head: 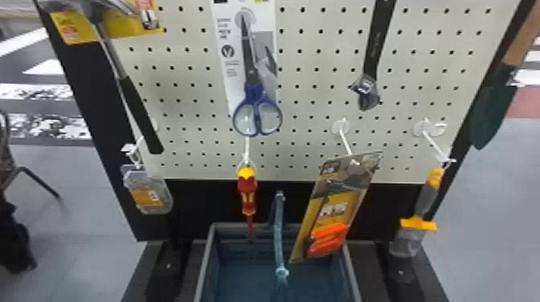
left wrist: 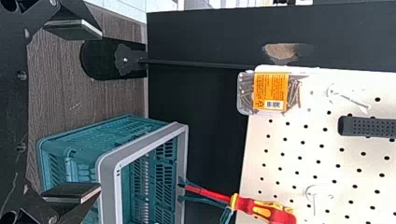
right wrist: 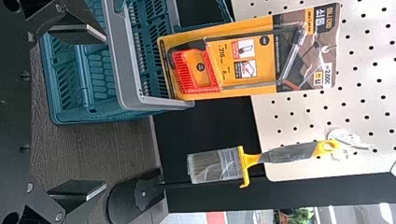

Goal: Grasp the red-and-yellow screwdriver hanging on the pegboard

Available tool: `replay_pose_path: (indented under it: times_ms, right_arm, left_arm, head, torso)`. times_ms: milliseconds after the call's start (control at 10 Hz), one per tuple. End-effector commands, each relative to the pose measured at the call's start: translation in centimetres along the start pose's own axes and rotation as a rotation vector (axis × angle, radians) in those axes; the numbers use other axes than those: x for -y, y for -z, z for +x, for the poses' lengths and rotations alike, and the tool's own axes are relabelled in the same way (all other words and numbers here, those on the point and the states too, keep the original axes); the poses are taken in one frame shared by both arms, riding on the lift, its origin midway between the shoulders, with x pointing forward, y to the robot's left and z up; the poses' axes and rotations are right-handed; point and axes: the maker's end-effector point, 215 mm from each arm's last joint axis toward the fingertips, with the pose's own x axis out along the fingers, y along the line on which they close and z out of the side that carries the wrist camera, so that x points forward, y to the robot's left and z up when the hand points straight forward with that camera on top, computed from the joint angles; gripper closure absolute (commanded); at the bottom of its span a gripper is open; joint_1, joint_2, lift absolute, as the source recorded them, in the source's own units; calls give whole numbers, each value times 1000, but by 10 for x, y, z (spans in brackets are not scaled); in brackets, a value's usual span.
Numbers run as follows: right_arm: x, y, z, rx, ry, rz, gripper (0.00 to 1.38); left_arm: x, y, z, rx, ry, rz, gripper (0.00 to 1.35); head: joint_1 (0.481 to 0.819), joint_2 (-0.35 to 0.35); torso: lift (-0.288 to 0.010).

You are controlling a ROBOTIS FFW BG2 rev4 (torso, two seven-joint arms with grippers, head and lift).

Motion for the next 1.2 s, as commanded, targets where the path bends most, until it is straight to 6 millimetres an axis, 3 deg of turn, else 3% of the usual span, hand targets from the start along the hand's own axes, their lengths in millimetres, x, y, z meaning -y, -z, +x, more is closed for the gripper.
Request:
replay_pose_path:
  times_ms: [0, 600, 1100]
  right_arm:
    - [0, 0, 0, 0, 0, 0, 193]
    - [0, 1, -1, -2, 1, 1, 193]
    - [0, 2, -1, -4, 2, 2, 193]
  left_arm:
    - [0, 1, 0, -2, -1, -4, 156]
    - [2, -3, 2, 10, 3, -9, 156]
    - [14, -26, 23, 50, 83, -4, 156]
  head:
    - [549, 0]
    - [549, 0]
    - [549, 0]
  torso:
    - [-100]
    - [-100]
    - [-100]
